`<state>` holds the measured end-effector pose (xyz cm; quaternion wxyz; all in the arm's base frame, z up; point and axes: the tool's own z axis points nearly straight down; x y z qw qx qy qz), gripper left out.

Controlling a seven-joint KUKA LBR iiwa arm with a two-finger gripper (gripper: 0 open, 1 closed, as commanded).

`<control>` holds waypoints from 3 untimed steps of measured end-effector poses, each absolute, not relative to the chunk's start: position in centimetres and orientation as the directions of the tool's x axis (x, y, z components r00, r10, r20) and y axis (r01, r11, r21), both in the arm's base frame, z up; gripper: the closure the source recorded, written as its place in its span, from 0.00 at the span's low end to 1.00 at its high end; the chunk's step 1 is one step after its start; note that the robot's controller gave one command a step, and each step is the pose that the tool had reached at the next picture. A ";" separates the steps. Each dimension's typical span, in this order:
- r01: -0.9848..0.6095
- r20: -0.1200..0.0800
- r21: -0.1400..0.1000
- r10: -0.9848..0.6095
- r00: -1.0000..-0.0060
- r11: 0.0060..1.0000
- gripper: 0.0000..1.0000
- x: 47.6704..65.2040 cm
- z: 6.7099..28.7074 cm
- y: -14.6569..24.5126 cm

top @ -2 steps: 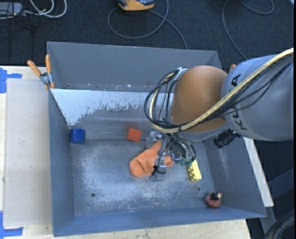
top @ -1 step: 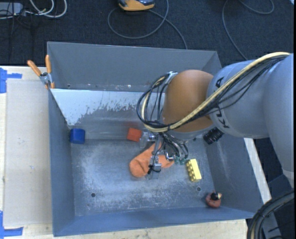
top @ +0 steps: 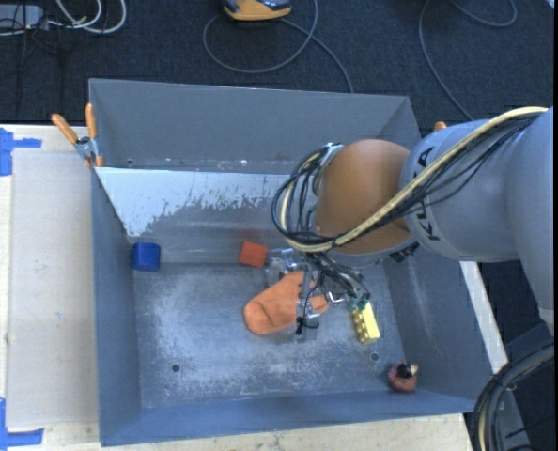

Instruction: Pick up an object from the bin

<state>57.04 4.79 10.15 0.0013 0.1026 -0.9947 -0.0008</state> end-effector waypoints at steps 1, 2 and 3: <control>-0.052 0.000 0.001 -0.052 -0.999 0.999 0.00 57.7 9.3 4.3; 0.099 0.005 0.001 0.099 -0.995 0.995 1.00 57.9 7.0 3.1; 0.100 0.005 0.001 0.100 -0.995 0.995 1.00 57.9 7.0 3.1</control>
Offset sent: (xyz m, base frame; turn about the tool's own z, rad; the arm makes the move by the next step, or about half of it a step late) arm 0.0083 -0.0174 -0.0315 0.3046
